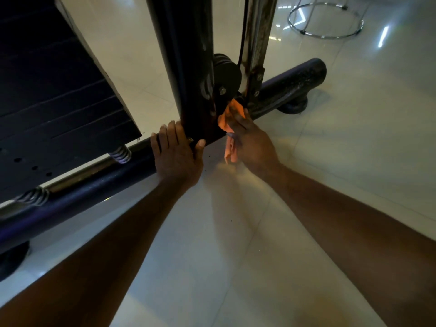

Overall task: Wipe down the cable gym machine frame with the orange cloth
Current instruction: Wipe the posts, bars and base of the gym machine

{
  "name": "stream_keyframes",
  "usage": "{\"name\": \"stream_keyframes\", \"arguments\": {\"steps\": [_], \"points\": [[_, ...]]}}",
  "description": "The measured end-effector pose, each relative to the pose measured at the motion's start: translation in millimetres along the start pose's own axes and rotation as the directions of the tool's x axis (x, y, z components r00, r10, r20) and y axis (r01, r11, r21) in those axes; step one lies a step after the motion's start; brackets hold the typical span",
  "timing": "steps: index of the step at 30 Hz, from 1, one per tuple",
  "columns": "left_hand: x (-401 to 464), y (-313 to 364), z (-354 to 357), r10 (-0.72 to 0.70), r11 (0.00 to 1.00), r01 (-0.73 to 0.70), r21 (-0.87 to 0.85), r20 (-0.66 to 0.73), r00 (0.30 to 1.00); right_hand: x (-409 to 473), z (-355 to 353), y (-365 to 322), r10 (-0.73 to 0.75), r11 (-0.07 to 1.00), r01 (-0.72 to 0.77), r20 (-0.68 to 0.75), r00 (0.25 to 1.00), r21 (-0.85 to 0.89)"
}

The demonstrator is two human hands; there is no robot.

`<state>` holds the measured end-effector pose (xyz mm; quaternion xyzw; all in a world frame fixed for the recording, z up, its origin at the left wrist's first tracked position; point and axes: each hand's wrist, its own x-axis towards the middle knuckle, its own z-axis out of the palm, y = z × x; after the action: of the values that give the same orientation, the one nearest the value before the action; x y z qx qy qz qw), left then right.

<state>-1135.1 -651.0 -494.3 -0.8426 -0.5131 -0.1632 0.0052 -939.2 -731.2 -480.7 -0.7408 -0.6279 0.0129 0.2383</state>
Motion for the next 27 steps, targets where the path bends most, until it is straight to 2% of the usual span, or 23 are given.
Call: {"name": "stream_keyframes", "arguments": {"steps": [6, 10, 15, 17, 20, 22, 24, 27], "points": [[-40.1, 24.2, -13.2, 0.02, 0.999, -0.018, -0.027, 0.08, 0.997, -18.0, -29.4, -9.9, 0.098, 0.985, -0.088, -0.059, 0.993, 0.15], [-52.6, 46.7, -23.5, 0.145, 0.978, -0.135, -0.159, 0.056, 0.988, -31.7, -50.6, 3.1, 0.17, 0.969, -0.148, -0.1, 0.98, 0.198], [-25.2, 76.0, -21.4, 0.246, 0.926, -0.216, -0.31, 0.061, 0.967, -48.3, -60.8, 29.9, 0.214, 0.961, -0.186, -0.123, 0.969, 0.205], [-7.5, 87.0, -14.8, 0.274, 0.914, -0.249, -0.321, 0.035, 0.961, -53.1, -63.8, 41.5, 0.216, 0.958, -0.183, -0.136, 0.967, 0.218], [14.8, 96.8, 2.8, 0.302, 0.909, -0.314, -0.275, -0.088, 0.949, -59.0, -66.2, 60.2, 0.21, 0.962, -0.181, -0.129, 0.969, 0.205], [26.7, 104.4, 19.6, 0.258, 0.932, -0.281, -0.23, -0.124, 0.958, -61.1, -64.8, 72.8, 0.208, 0.964, -0.185, -0.113, 0.971, 0.189], [36.8, 114.8, 29.0, 0.213, 0.948, -0.231, -0.221, -0.103, 0.972, -62.2, -61.5, 82.6, 0.208, 0.964, -0.184, -0.114, 0.971, 0.192], [56.9, 130.9, 33.2, 0.131, 0.962, -0.112, -0.25, 0.063, 0.989, -56.8, -57.6, 95.1, 0.188, 0.973, -0.167, -0.124, 0.974, 0.16]]}}
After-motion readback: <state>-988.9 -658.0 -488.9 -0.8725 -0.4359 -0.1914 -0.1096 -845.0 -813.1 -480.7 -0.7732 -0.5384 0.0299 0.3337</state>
